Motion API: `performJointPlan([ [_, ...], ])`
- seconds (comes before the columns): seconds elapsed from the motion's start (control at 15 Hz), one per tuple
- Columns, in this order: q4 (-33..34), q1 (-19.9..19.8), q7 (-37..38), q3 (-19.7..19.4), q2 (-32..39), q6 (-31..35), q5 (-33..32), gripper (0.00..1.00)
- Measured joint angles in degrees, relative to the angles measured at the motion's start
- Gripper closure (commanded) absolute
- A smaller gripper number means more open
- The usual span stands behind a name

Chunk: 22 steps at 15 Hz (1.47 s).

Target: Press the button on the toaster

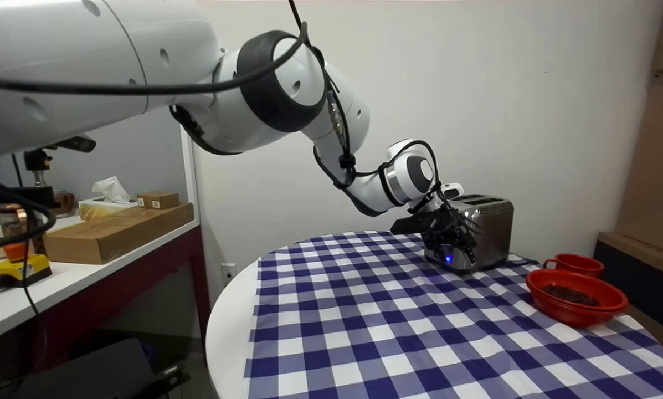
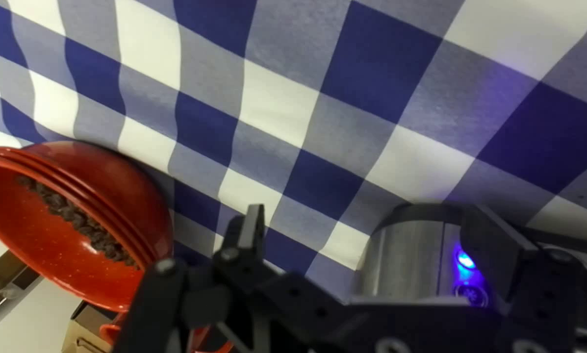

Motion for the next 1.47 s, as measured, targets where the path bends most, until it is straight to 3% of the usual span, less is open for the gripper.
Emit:
performJointPlan([
  [0.53, 0.92, 0.48, 0.53, -1.67, 1.33, 1.62, -0.08, 0.00],
  [1.07, 0.93, 2.20, 5.76, -5.49, 2.51, 6.16, -1.34, 0.00],
  [1.27, 0.93, 2.13, 5.39, -5.21, 2.43, 5.78, -1.26, 0.00],
  [1.47, 0.93, 1.01, 0.23, -1.80, 1.52, 2.46, -0.24, 0.00],
])
